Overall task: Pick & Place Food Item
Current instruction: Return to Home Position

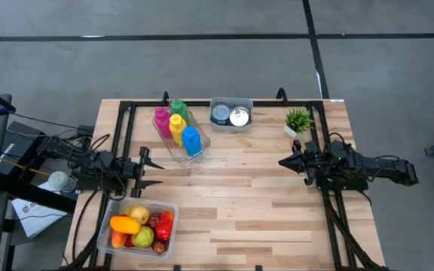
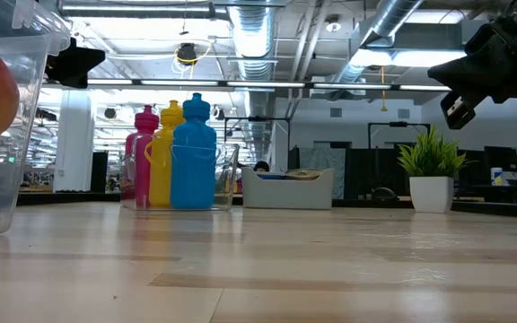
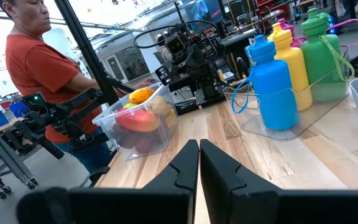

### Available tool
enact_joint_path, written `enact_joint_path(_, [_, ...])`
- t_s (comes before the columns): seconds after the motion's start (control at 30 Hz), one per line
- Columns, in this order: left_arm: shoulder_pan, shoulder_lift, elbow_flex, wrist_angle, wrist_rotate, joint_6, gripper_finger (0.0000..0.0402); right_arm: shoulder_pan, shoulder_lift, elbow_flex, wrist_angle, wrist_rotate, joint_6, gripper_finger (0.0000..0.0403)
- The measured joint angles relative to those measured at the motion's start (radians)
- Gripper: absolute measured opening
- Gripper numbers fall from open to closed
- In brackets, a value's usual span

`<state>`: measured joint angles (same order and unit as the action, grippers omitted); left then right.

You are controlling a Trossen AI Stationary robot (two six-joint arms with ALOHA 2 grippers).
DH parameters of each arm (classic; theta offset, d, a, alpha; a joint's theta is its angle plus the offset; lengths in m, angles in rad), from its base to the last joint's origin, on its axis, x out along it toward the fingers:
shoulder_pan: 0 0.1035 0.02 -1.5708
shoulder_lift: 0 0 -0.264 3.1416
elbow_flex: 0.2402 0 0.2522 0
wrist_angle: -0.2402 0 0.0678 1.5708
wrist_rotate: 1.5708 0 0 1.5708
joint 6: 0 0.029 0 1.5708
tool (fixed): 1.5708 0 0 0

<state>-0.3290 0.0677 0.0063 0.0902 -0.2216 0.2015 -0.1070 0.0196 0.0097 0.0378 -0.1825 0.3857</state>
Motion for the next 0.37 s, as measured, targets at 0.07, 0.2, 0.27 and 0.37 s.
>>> enact_joint_path(0.07, [0.0,0.0,0.0,0.0,0.0,0.0,0.0209,0.0,0.0,0.0,0.0,0.0,0.0,0.0012])
enact_joint_path(0.2, [0.0,0.0,0.0,0.0,-0.001,0.0,0.0209,0.0,0.0,0.0,0.0,0.0,0.0,0.0012])
enact_joint_path(0.27, [0.0,0.0,0.0,0.0,-0.004,0.0,0.0209,0.0,0.0,0.0,0.0,0.0,0.0,0.0012])
enact_joint_path(0.37, [0.0,0.0,0.0,0.0,-0.004,0.0,0.0209,0.0,0.0,0.0,0.0,0.0,0.0,0.0012])
